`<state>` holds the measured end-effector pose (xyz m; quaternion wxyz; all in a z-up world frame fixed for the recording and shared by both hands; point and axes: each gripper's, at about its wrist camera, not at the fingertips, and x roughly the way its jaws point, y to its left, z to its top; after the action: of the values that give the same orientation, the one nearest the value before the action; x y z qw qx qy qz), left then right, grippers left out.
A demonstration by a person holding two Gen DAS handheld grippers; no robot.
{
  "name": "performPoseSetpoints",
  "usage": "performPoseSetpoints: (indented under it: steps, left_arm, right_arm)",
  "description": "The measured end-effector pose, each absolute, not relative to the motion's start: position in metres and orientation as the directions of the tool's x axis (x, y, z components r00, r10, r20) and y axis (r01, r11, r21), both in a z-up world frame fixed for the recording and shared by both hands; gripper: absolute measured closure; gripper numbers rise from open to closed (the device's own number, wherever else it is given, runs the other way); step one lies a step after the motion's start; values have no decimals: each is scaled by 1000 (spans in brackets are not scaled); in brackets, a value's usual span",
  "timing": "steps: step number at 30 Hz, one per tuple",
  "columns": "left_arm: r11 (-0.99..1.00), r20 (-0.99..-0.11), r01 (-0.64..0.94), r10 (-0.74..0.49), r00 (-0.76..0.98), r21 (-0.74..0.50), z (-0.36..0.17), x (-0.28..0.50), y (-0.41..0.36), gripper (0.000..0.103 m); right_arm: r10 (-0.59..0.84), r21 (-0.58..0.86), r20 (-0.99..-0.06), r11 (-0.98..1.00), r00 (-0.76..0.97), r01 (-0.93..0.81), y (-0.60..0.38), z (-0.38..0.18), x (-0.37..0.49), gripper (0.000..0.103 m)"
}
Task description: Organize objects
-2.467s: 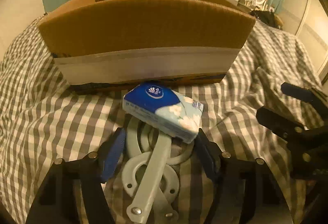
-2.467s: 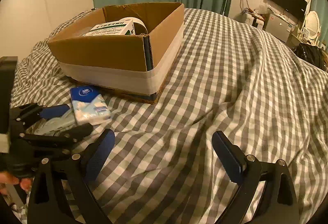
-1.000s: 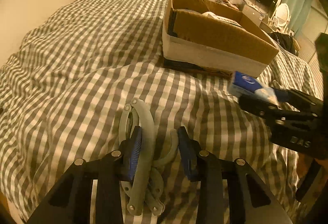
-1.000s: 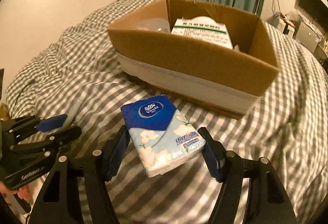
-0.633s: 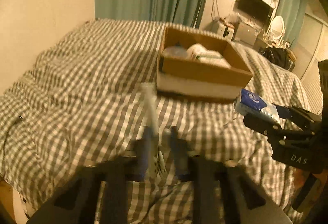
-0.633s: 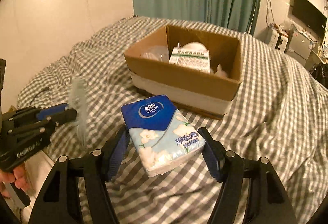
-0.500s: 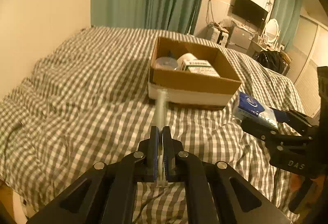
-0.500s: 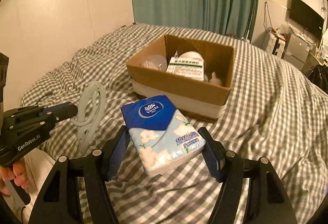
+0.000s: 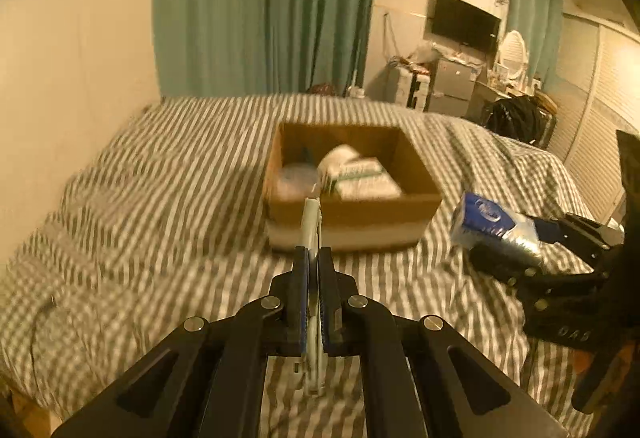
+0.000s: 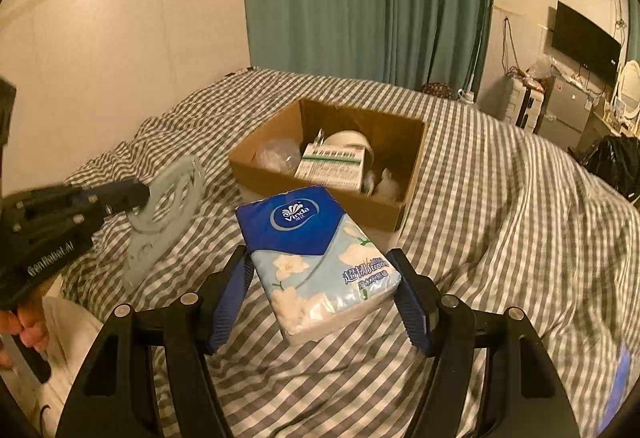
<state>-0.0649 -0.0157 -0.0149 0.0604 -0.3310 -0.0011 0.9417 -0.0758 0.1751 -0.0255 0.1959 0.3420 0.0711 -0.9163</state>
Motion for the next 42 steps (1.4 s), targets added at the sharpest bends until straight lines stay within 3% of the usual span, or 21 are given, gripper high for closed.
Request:
performPoseSetpoints:
  steps: [9, 22, 27, 31, 34, 37, 39, 41, 42]
  left_arm:
    - [-981, -592, -192, 157, -790, -4, 25, -148, 14, 99]
    - [-977, -668, -210, 135, -732, 32, -24, -286, 25, 99]
    - [-977, -684, -213, 139, -717, 25, -39, -302, 21, 99]
    - [-976, -681, -216, 143, -719, 22, -41, -300, 20, 99]
    - [-977, -681, -210, 138, -719, 23, -33, -295, 21, 97]
    - [-977, -678, -209, 119, -726, 52, -18, -281, 23, 86]
    - [-977, -663, -199, 101, -742, 73, -6, -271, 26, 64]
    - [-979, -630, -186, 94, -771, 81, 12, -254, 27, 48]
    - [-981, -608, -180, 96, -788, 78, 22, -244, 26, 47]
  right_arm:
    - [-264, -18, -625, -936, -734, 353, 179, 11, -151, 35]
    - [-221, 25, -683, -960, -696, 280, 171, -33, -290, 34]
    - [-244, 87, -693, -962, -679, 257, 176, -55, -309, 33]
    - [-251, 103, -672, -963, -697, 247, 184, -51, -305, 21]
    - [-235, 96, -664, -968, -710, 231, 188, -38, -299, 21]
    - [-224, 85, -651, -971, -726, 223, 191, -18, -290, 19]
    - [-209, 61, -636, -973, -743, 222, 192, -2, -276, 16]
    - [-197, 37, -614, -974, -764, 221, 194, 19, -260, 15]
    - [-194, 30, -608, -975, -770, 221, 195, 27, -252, 15]
